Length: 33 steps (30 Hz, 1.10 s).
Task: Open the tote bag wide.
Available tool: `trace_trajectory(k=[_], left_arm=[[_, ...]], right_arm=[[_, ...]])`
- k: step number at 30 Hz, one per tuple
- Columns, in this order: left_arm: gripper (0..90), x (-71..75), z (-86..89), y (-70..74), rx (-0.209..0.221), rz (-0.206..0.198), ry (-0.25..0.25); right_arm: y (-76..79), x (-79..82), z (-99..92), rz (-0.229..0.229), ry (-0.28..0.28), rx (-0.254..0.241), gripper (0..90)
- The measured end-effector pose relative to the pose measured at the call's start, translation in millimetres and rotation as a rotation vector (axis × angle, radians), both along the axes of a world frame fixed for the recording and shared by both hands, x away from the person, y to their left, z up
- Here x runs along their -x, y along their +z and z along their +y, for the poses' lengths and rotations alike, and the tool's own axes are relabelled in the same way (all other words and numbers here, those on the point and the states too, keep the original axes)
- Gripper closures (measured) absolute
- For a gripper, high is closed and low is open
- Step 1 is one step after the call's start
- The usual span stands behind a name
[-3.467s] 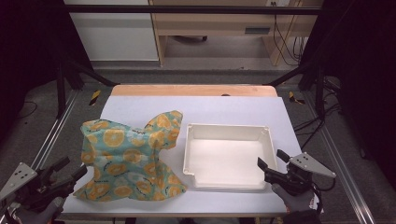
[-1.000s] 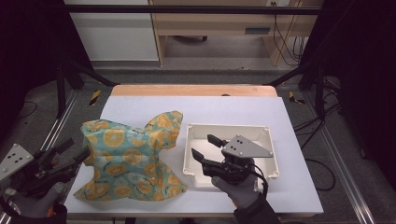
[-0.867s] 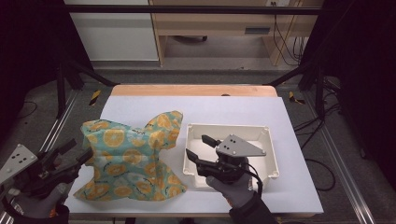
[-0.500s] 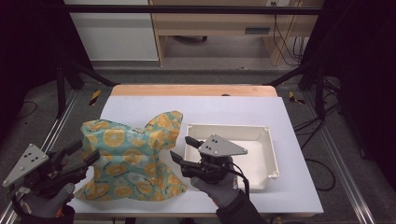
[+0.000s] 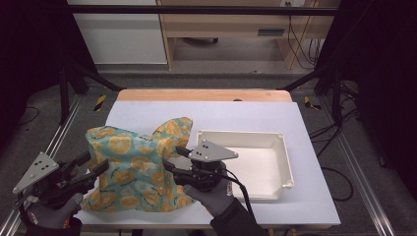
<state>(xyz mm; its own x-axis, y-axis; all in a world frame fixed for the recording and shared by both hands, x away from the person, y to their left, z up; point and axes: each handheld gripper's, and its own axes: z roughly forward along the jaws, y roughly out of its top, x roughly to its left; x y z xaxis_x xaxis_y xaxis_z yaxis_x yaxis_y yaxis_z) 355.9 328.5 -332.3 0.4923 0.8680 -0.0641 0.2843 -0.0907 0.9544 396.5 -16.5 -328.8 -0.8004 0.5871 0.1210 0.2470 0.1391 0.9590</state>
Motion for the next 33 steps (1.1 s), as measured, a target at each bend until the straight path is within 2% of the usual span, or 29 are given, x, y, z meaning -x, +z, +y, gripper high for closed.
trace_trajectory(k=[5, 10, 14, 15, 21, 29, 33], left_arm=[[48.4, 0.0, 0.0, -0.9, -0.002, 0.014, 0.003], [58.5, 0.9, 1.7, -1.1, 0.014, 0.016, -0.013], [65.6, 1.9, 1.7, -1.0, 0.015, 0.015, -0.013], [69.0, 2.1, 1.8, -1.0, 0.016, 0.015, -0.013], [79.2, 3.3, 0.0, -1.1, 0.012, 0.026, -0.020], [89.2, 7.8, 4.0, 1.6, 0.042, 0.021, -0.049], [90.0, 9.3, 3.0, 2.2, 0.044, 0.023, -0.053]], right_arm=[[1.7, -3.7, 8.0, -0.008, -0.004, 0.015, 54.8], [2.5, -5.2, 9.1, -0.015, -0.005, 0.020, 65.2], [1.8, -6.7, 8.9, -0.008, -0.004, 0.021, 70.5], [1.6, -7.2, 8.4, -0.006, -0.009, 0.023, 75.5], [1.8, -7.7, 9.0, 0.005, -0.005, 0.034, 86.8], [3.2, -5.3, 6.0, 0.001, -0.004, 0.031, 90.0], [4.9, -1.9, 3.5, -0.008, -0.004, 0.025, 90.0]])
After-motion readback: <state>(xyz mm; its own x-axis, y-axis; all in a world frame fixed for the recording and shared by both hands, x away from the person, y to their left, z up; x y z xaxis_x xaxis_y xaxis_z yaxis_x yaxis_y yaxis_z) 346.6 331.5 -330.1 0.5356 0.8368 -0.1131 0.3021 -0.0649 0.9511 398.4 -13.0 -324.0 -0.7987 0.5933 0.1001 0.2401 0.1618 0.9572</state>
